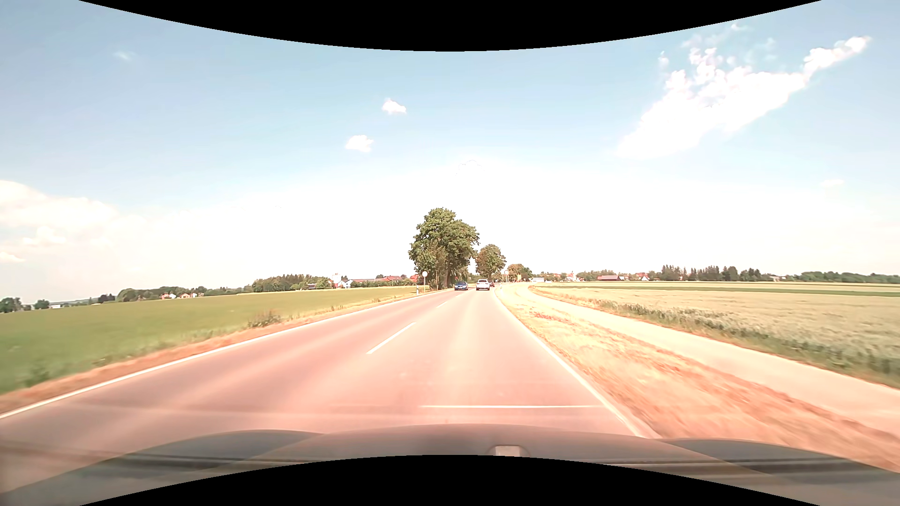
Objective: Follow the waypoints while adhering to traffic rules and regulations
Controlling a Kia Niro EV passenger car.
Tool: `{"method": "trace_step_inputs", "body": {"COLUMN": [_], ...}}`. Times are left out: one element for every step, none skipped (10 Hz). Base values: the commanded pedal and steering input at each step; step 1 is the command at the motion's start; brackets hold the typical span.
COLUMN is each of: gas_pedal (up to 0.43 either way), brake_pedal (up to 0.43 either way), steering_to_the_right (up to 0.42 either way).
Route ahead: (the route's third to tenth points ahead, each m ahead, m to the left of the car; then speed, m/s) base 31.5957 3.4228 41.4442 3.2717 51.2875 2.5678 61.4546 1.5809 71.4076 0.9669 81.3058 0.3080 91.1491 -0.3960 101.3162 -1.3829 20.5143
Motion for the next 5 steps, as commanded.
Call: {"method": "trace_step_inputs", "body": {"gas_pedal": [0.209, 0.209, 0.209, 0.209, 0.209], "brake_pedal": [0.000, 0.000, 0.000, 0.000, 0.000], "steering_to_the_right": [0.003, 0.003, 0.002, 0.003, 0.002]}}
